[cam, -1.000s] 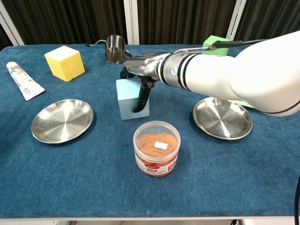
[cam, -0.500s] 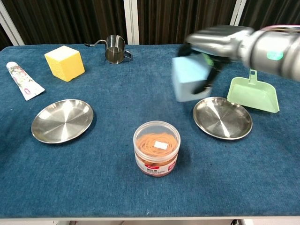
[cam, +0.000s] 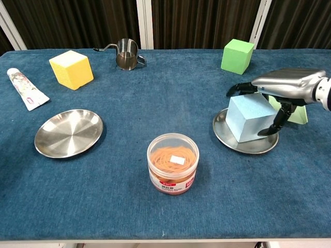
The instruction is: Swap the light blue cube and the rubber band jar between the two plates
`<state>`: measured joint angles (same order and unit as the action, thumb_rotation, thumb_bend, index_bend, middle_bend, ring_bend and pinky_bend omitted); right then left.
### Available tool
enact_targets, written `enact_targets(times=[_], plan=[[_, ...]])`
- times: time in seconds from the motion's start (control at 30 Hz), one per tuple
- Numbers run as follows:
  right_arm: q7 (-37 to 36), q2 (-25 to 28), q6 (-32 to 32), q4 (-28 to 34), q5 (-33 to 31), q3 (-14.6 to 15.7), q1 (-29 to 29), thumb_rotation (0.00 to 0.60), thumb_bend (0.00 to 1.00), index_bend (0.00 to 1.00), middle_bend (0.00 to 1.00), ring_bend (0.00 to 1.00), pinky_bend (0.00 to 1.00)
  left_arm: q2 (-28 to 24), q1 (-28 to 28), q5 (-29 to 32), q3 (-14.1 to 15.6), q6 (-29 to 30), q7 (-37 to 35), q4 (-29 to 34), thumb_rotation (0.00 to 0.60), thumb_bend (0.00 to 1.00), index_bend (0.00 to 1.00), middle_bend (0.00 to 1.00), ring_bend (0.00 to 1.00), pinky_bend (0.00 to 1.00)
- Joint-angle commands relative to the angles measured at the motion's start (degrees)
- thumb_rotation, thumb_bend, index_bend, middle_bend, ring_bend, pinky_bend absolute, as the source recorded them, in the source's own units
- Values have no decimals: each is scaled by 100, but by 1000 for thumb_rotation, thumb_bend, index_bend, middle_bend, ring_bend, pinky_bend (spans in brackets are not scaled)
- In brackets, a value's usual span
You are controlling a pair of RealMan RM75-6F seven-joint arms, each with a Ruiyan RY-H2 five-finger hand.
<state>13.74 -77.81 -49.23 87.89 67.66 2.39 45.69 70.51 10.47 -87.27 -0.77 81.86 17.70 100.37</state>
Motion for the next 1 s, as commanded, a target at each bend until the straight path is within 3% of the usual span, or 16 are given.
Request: enact_targets(times=[0.03,0.17,0.37,0.47,0.6,0.77,1.0], plan=[[-226,211,-9,245,215,5,-110,430,142,0,0,0,35,-7,7,-93,51,-21,-29,47,600,5,28,110,111,278],[-477,608,-464,698,773,103,-397,393,112,0,0,0,0,-49,33,-494,239,-54,-170,225,600,7,28,110,111,278],[-404,1171,-2280,950,1815,490,-1483,391,111,0,0,0,0,8,365,-1050,498,-675,124,794,600,42,28,110,106,278],[-184,1308,-3051,858,1803,703,-2196,412,111,0,0,0,0,296,700,-1005,450,-1312,386,1045,600,42,28,110,96,278],[-669,1282,-3740,414,1657,782,-2966,414,111,0,0,0,0,1069,1265,-674,131,-2192,610,1000,600,34,28,103,79,262],[-1647,1370,-4104,-107,1626,667,-3429,416,111,0,0,0,0,2046,1773,-22,-289,-2830,1360,564,600,15,28,83,51,216],[-2221,1503,-3910,-364,1654,508,-3553,409,111,0,0,0,0,2899,2148,673,-487,-3095,1945,24,600,4,28,80,44,196]])
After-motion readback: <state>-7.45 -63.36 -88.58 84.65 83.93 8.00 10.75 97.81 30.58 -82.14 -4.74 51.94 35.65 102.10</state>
